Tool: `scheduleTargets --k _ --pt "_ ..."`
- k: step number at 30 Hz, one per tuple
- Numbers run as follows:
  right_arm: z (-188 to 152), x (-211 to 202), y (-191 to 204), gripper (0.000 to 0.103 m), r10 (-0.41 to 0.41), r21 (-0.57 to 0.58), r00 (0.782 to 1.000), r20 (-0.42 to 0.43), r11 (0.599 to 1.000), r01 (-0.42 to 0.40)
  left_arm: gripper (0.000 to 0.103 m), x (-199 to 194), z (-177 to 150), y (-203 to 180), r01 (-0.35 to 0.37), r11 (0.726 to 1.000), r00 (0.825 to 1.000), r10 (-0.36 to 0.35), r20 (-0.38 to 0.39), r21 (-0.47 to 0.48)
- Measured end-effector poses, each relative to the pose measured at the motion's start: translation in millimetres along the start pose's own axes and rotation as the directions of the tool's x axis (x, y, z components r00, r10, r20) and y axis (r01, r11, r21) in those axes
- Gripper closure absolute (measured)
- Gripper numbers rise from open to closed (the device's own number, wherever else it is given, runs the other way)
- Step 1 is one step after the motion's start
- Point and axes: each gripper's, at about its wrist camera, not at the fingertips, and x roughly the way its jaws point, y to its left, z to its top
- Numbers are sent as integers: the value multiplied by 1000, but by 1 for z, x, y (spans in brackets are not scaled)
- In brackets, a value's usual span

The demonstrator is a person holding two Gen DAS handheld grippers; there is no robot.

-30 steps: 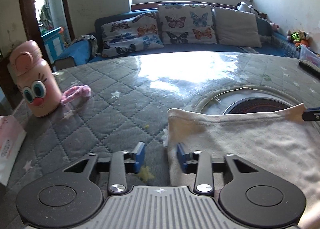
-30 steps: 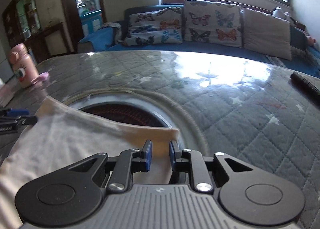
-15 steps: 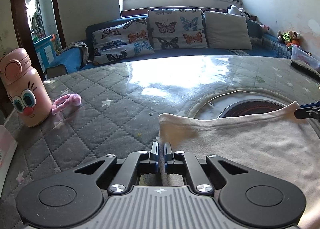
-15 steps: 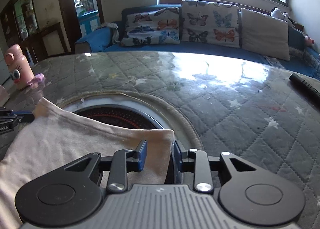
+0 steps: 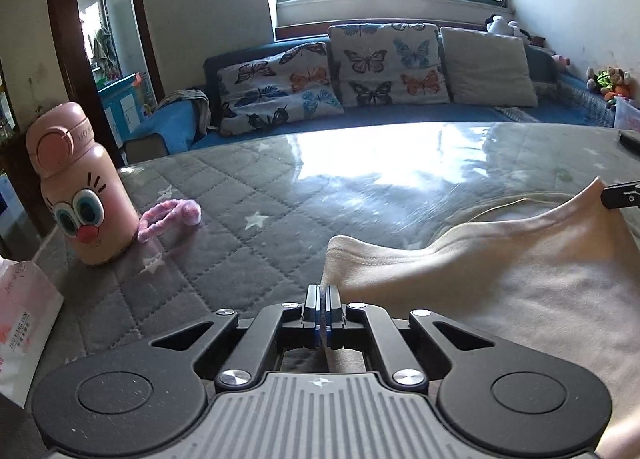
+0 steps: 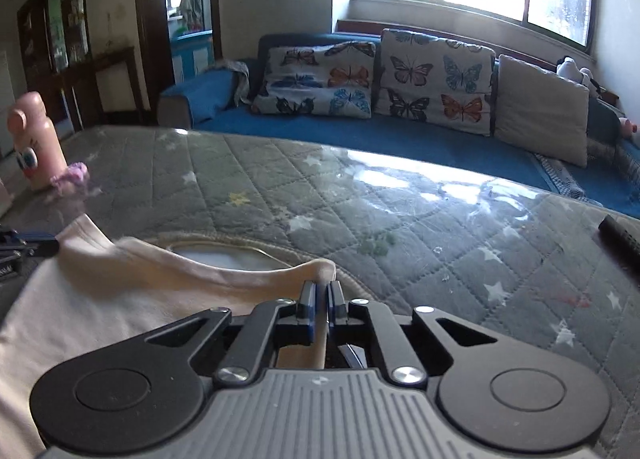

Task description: Fold clothes

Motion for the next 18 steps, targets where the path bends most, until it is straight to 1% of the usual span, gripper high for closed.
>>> scheduleTargets --k 1,3,6,7,10,11,15,18 --pt "0 0 0 95 2 0 1000 -1 1000 -2 99 -2 0 1 8 1000 1000 -8 -4 1" --pt "-3 -8 3 94 14 -15 1000 7 1000 -13 98 -9 -1 1 7 1000 1000 -7 6 22" --pt "-9 -24 15 92 65 -71 998 -4 995 -65 98 -23 -3 -3 39 998 999 -40 13 43" --pt "-13 -29 20 91 93 -90 995 -17 991 -95 98 -28 -4 -5 53 997 998 -54 14 53" --pt "-30 -43 46 84 199 -140 977 -77 968 -209 97 -41 -10 -15 107 990 994 -108 4 90" --pt "-35 -47 54 84 230 -155 968 -98 958 -243 97 -43 -12 -19 123 987 992 -123 -4 103" --pt "-57 -53 86 84 287 -233 945 -159 919 -318 97 -51 -23 -37 172 972 985 -171 -24 162" --pt "-65 -62 100 83 307 -270 937 -167 900 -343 97 -56 -30 -43 205 961 979 -203 -32 182"
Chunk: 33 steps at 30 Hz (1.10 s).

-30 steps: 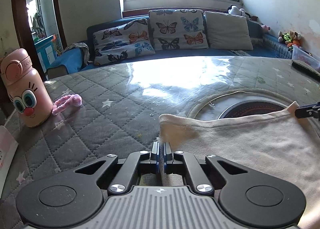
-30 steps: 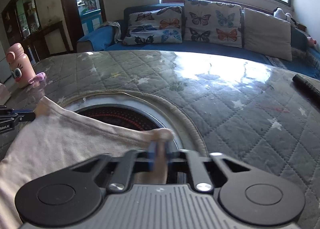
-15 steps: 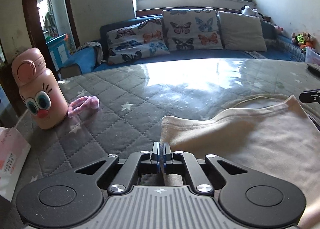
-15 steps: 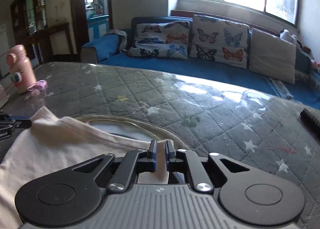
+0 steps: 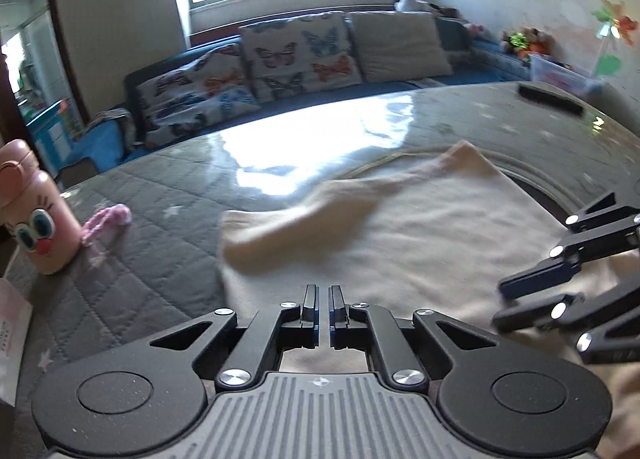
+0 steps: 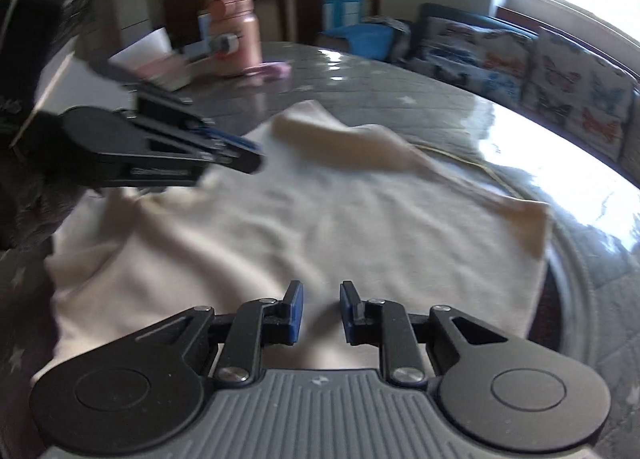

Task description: Fold clothes

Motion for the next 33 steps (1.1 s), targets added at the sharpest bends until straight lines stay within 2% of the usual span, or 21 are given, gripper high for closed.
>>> scheduleTargets --k 3,6,9,12,17,21,23,27,33 --pt "-7 -7 18 82 29 -56 1000 -7 998 -29 96 -1 -7 -4 28 1000 1000 -28 -11 12" --pt "-12 -15 31 82 46 -74 999 -1 996 -46 96 -4 -16 -6 28 999 999 -27 -27 24" --pt "-16 -24 39 77 94 -66 996 -6 993 -94 96 -11 -25 -4 19 999 999 -18 -27 27" --pt "-25 -32 54 75 109 -109 994 -14 988 -110 96 -21 -33 -1 11 999 1000 -10 -20 32" --pt "-37 -45 71 69 143 -127 989 -21 981 -145 95 -37 -50 -5 -6 997 1000 6 -5 80" --pt "-46 -52 79 69 142 -129 990 -26 981 -144 94 -47 -62 -4 -32 995 999 32 10 96" --pt "-49 -58 80 68 141 -121 990 -20 982 -142 91 -50 -65 0 -46 995 999 46 12 89" --pt "-54 -68 77 64 141 -95 990 -13 985 -141 77 -56 -72 6 -72 995 997 71 18 71" --pt "-66 -77 81 63 153 -83 988 -27 984 -155 76 -72 -70 -2 -89 994 995 85 49 65"
